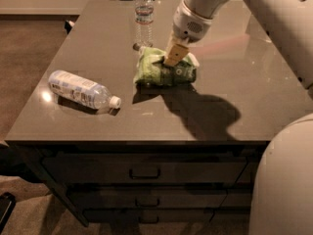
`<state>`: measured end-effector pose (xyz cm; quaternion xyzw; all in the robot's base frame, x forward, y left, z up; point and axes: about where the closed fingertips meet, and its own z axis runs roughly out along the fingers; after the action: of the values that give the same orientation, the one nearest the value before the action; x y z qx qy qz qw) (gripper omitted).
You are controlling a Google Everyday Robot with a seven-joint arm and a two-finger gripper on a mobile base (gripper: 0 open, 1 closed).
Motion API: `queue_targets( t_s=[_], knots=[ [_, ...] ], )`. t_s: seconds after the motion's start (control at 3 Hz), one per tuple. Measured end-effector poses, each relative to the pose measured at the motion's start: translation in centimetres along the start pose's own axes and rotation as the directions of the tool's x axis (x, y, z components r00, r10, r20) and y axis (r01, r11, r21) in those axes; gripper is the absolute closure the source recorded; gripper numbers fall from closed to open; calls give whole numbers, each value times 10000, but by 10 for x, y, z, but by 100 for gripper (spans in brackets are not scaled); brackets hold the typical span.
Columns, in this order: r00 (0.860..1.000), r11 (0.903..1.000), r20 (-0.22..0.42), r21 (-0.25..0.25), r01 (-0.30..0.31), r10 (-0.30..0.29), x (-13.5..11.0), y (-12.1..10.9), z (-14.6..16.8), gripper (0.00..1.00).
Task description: Move green jalapeno chip bag near blue plastic bottle
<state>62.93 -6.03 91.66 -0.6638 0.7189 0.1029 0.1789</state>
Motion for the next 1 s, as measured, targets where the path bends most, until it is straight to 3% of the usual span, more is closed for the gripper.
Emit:
queue_targets(
  t_s=[0.33,0.67,1.0],
  knots=[
    [9944,9952,529,-300,934,-918,-33,13,1,100],
    [9827,9841,852,-531,1693,-1645,-56,23,6,85],
    [9669,9670,1078,-830,2407,-2314,-72,34,13,61]
  ],
)
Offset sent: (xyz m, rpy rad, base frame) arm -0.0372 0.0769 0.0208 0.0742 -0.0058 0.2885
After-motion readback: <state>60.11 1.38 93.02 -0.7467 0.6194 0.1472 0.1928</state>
